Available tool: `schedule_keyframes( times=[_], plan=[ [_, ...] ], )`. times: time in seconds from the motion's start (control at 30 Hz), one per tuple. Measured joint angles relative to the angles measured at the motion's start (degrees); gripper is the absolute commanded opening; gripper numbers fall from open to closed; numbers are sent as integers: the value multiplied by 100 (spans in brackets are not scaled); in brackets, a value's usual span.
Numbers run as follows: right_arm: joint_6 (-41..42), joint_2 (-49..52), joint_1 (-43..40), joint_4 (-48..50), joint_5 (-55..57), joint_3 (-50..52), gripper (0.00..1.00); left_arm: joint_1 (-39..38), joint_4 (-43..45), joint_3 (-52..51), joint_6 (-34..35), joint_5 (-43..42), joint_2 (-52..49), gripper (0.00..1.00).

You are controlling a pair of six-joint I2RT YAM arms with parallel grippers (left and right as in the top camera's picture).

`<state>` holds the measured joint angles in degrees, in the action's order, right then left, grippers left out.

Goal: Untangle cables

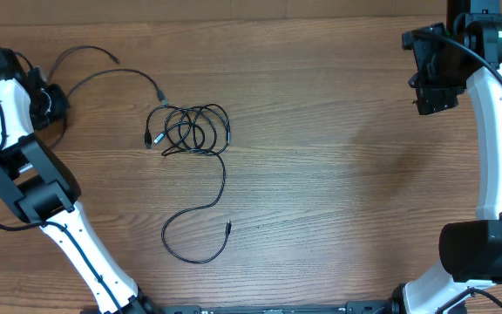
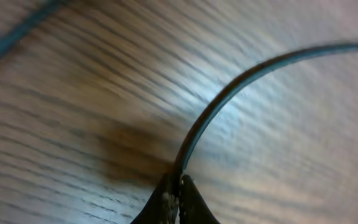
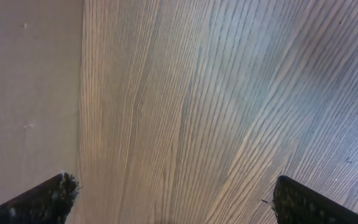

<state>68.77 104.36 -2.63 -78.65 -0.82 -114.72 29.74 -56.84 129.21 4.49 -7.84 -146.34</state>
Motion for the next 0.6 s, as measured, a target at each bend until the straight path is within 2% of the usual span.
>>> schedule_keyframes(
  times=[0.17, 0.37, 0.4, 0.43, 0.47, 0.6],
  plan=[
    [0, 0, 0, -7, 0, 0, 100, 157, -192, 984, 1054, -133, -162, 4],
    [-2, 0, 0, -4, -2, 0, 100, 590, -107, 2306, 2210, -1005, -146, 4],
    [2, 0, 2, -7, 0, 0, 100, 667, -133, 2424, 2330, -1095, -144, 9],
    [0, 0, 0, -4, 0, 0, 100, 782, -238, 2544, 2487, -1202, -144, 22],
    [-2, 0, 2, -4, 2, 0, 100, 841, -348, 2579, 2544, -1235, -144, 49],
    [-4, 0, 2, -7, 0, 0, 100, 977, -1051, 2575, 2221, -1224, -144, 67]
  ],
)
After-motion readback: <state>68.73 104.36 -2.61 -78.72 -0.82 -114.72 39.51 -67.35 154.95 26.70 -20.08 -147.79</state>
